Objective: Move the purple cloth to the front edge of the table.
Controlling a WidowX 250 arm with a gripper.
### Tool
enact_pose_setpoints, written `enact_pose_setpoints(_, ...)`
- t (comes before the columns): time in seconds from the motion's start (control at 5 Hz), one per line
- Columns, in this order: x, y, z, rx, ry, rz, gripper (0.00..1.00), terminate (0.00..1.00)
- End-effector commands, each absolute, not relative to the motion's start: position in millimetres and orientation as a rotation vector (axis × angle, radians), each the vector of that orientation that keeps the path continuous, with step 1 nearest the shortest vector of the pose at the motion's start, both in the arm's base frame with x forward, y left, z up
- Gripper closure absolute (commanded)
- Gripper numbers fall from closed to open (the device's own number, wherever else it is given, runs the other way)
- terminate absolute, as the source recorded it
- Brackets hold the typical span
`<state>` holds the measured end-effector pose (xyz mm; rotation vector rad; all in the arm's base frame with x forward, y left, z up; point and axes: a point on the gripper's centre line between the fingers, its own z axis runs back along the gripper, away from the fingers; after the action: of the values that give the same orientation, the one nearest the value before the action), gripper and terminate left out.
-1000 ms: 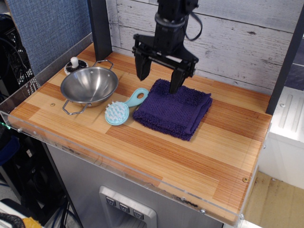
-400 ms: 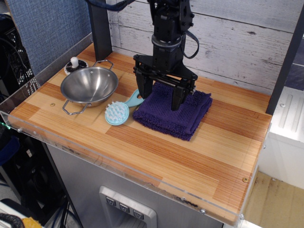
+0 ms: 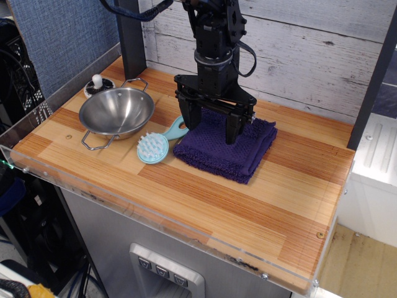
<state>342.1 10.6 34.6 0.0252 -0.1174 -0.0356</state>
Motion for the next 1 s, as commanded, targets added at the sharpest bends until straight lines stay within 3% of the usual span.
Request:
enact_pose_setpoints(0.0,336.6,6.8,-4.2,0.091,-0.051,-0.109,0.0,0.0)
enact_pose_setpoints(0.4,331.7,7.9,-16.3,0.087,-0.002,-0.113,0.0,0.0)
enact_pose_setpoints(0.8,289.6,13.5,-4.1,0.083,0.088,-0.21,0.0,0.0)
